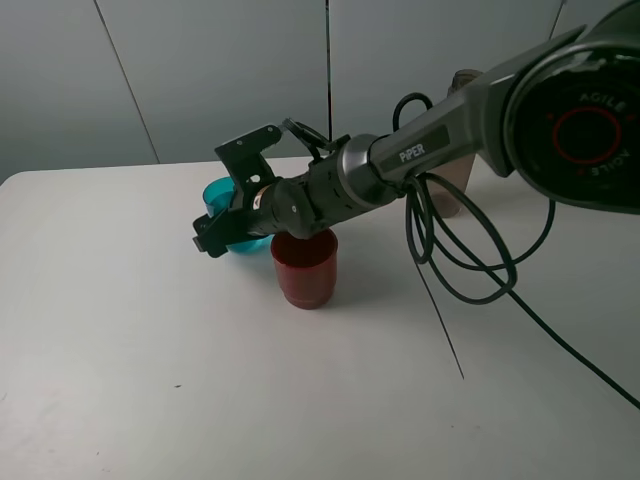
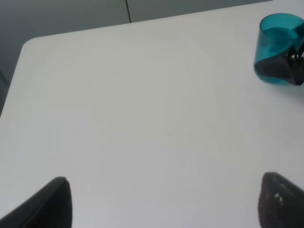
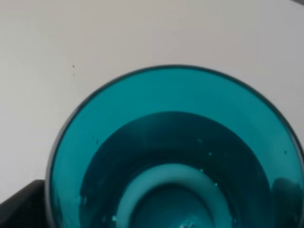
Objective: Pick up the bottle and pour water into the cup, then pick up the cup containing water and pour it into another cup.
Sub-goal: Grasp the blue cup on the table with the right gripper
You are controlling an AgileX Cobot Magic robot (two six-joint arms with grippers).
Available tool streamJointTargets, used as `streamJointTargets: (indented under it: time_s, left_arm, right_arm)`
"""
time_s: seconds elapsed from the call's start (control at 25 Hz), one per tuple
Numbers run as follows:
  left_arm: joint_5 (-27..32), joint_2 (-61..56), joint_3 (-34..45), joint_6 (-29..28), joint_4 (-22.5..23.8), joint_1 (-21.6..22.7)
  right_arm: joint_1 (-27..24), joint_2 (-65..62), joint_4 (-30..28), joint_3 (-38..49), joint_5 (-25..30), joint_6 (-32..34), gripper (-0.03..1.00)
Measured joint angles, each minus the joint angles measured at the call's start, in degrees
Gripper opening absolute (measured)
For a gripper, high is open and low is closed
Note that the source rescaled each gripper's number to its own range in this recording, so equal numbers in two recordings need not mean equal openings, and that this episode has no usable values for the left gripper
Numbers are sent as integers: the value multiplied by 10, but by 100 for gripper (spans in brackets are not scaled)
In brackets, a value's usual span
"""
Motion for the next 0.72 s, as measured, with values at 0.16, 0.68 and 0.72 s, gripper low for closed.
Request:
streamJointTargets:
  time_s: [0.16,0.68,0.72]
  left_arm:
    - [0,0,0,0,0,0]
    - [0,0,0,0,0,0]
    - [0,0,0,0,0,0]
  right_arm:
    - [0,1,0,-14,0,0,100]
    - [-1,17,12,-29,4,0,100]
    - [-1,17,13,-29,4,0,100]
